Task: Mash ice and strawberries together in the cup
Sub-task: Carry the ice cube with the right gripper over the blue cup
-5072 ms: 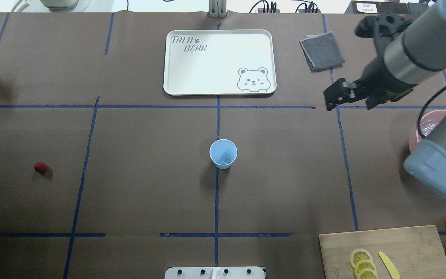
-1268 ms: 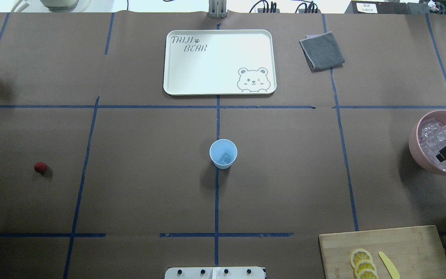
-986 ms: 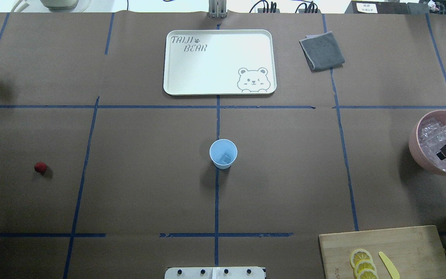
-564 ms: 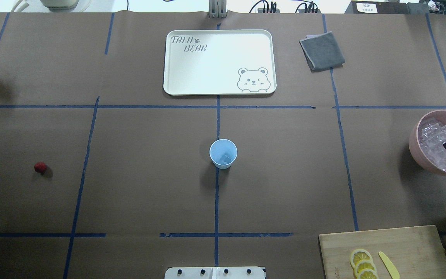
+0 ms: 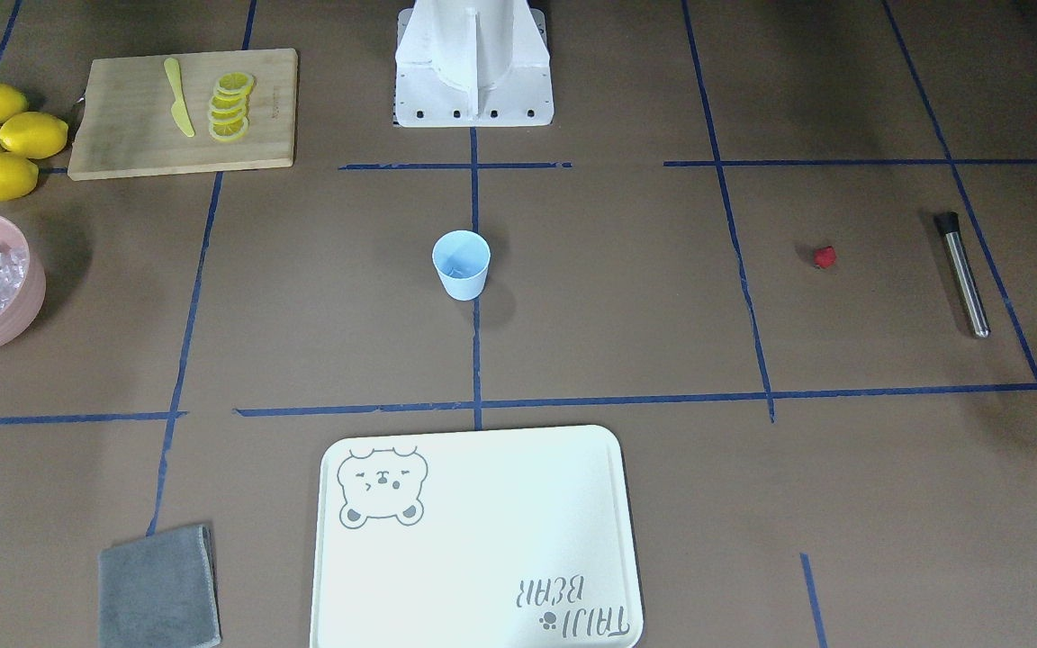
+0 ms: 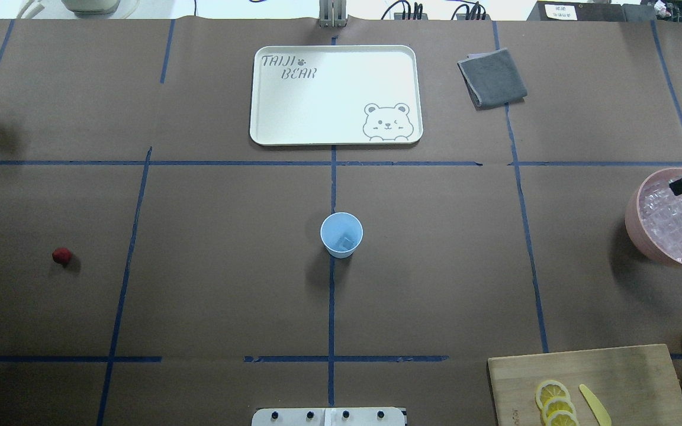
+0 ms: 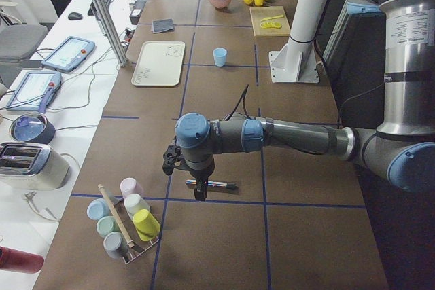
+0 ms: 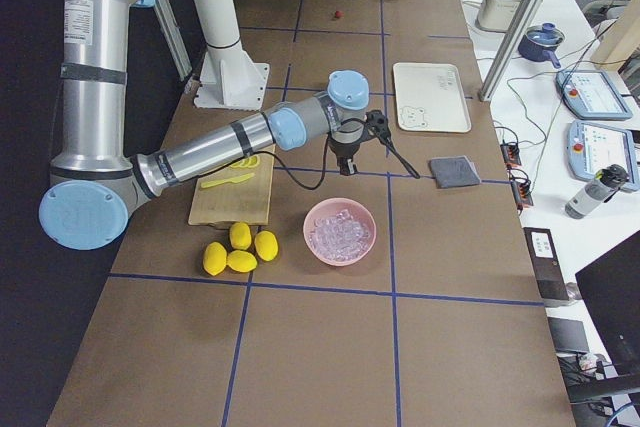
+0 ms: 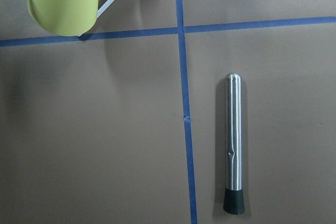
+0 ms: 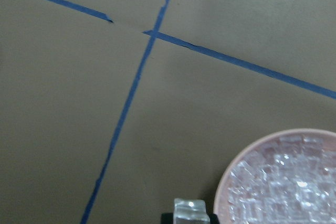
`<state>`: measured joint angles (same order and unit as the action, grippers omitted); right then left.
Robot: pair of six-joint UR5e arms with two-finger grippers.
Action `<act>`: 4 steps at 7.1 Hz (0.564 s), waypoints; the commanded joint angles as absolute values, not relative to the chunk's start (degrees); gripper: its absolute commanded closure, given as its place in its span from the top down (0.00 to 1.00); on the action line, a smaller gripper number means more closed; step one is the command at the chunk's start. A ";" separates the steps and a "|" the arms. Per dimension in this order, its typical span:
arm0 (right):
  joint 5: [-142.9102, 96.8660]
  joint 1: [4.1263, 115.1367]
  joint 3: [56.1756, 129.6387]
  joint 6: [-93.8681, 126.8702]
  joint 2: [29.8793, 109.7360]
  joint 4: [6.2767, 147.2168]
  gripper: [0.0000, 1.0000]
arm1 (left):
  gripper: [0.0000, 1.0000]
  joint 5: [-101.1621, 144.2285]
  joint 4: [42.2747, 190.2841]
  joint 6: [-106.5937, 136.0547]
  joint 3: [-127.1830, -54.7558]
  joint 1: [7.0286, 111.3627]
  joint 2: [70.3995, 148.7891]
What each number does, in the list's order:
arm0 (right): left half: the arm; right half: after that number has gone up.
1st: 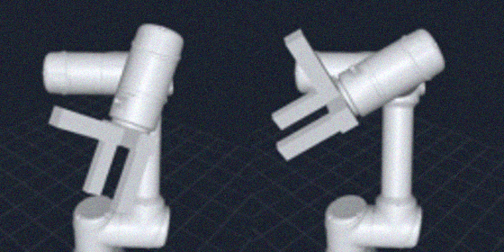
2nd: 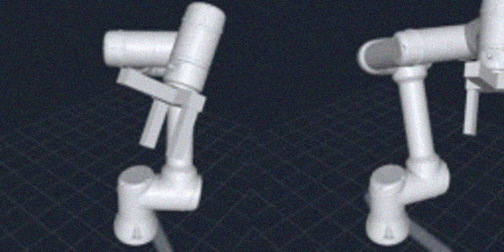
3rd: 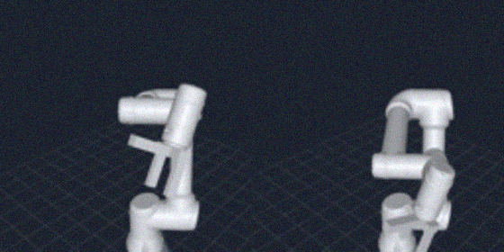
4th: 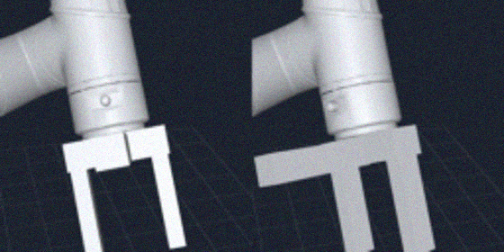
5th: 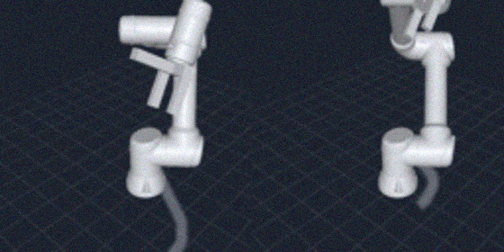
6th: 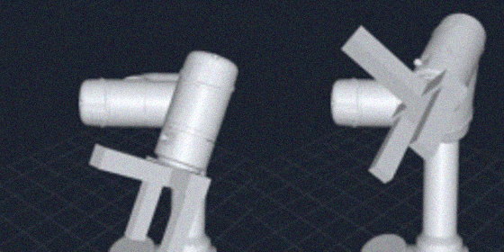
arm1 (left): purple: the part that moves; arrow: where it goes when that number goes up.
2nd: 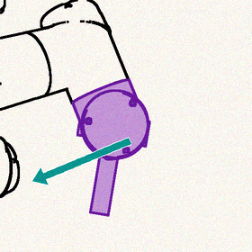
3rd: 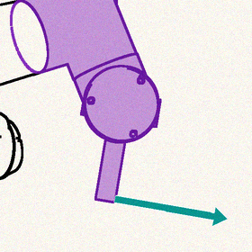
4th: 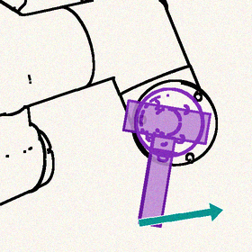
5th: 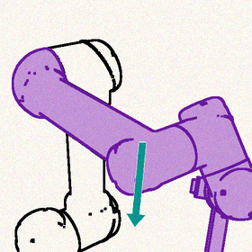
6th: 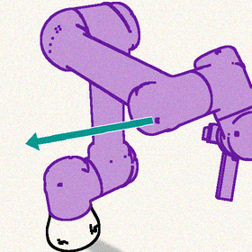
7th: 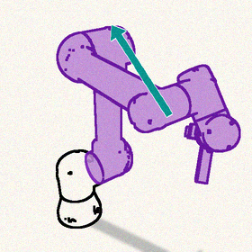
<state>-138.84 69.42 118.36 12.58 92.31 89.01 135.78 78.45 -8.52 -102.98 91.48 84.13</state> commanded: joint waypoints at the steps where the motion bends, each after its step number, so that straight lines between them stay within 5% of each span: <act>1: -137.12 59.56 118.57 27.50 80.39 91.75 0.02 | 1.00 135.79 78.49 -8.53 -103.53 91.41 83.58; 4: -117.23 35.84 112.98 59.69 60.28 94.20 0.03 | 1.00 135.79 78.75 -8.53 -103.45 91.41 83.67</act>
<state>-125.26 44.54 116.20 48.41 68.40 92.65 135.79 78.59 -8.53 -103.47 91.41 83.68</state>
